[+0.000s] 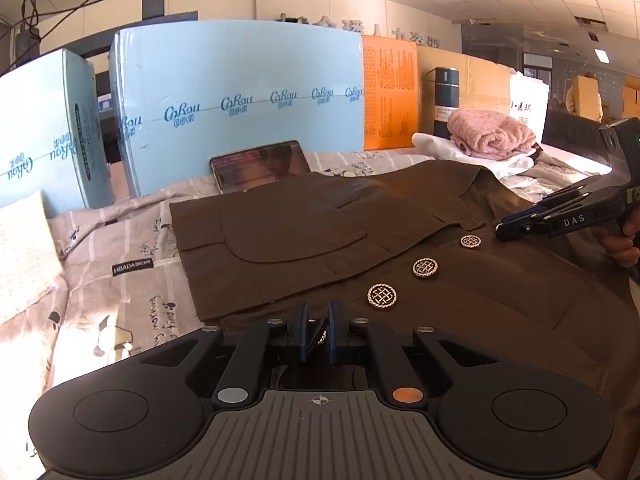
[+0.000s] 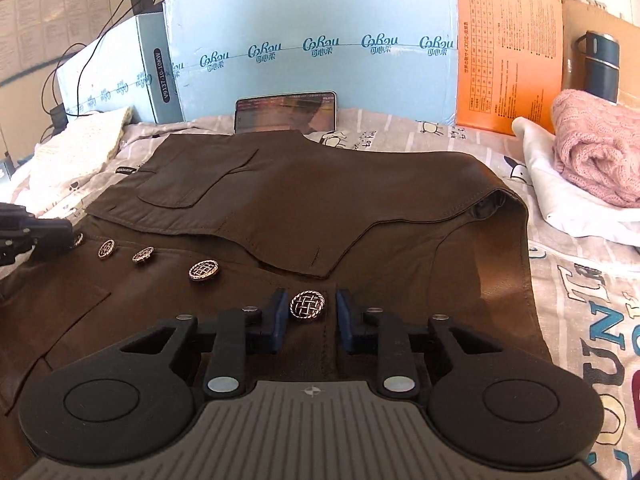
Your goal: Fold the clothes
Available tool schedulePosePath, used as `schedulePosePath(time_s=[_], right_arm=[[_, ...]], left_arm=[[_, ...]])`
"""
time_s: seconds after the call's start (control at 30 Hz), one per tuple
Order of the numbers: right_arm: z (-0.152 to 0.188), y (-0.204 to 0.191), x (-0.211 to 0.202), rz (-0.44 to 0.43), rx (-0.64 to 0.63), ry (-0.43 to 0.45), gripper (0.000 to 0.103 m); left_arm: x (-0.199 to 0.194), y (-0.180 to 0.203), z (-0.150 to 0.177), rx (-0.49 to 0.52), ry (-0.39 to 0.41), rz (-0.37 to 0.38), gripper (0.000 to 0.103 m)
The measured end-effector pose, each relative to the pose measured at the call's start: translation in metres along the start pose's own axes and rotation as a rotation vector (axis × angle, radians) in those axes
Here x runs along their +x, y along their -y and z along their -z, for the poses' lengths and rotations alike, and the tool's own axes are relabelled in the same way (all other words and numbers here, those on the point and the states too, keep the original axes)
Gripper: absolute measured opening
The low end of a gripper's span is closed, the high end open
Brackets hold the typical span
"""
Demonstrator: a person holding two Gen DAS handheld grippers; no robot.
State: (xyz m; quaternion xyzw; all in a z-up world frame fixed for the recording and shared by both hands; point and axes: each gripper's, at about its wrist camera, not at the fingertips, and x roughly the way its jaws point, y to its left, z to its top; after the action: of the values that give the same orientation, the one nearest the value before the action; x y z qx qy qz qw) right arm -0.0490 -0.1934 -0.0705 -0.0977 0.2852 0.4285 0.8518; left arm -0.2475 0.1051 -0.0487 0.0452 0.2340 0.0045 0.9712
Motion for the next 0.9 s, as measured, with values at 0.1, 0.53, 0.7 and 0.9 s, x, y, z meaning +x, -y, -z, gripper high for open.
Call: schedulePosePath(time_s=[0.1, 0.53, 0.7, 0.9], right_arm=[[0.0, -0.003, -0.002, 0.043, -0.024, 0.025, 0.024], [0.002, -0.013, -0.003, 0.169, -0.136, 0.051, 0.075], [0.004, -0.015, -0.028, 0.138, -0.115, 0.151, 0.086], [0.012, -0.034, -0.053, 0.025, -0.113, 0.243, 0.1]], left_arm=[[0.007, -0.003, -0.008, 0.039, 0.016, -0.04, 0.004], [0.012, -0.02, -0.001, 0.075, -0.036, -0.177, 0.046], [-0.032, -0.002, -0.005, 0.144, 0.066, -0.052, 0.089], [-0.079, 0.037, 0.002, 0.27, 0.107, 0.206, 0.099]])
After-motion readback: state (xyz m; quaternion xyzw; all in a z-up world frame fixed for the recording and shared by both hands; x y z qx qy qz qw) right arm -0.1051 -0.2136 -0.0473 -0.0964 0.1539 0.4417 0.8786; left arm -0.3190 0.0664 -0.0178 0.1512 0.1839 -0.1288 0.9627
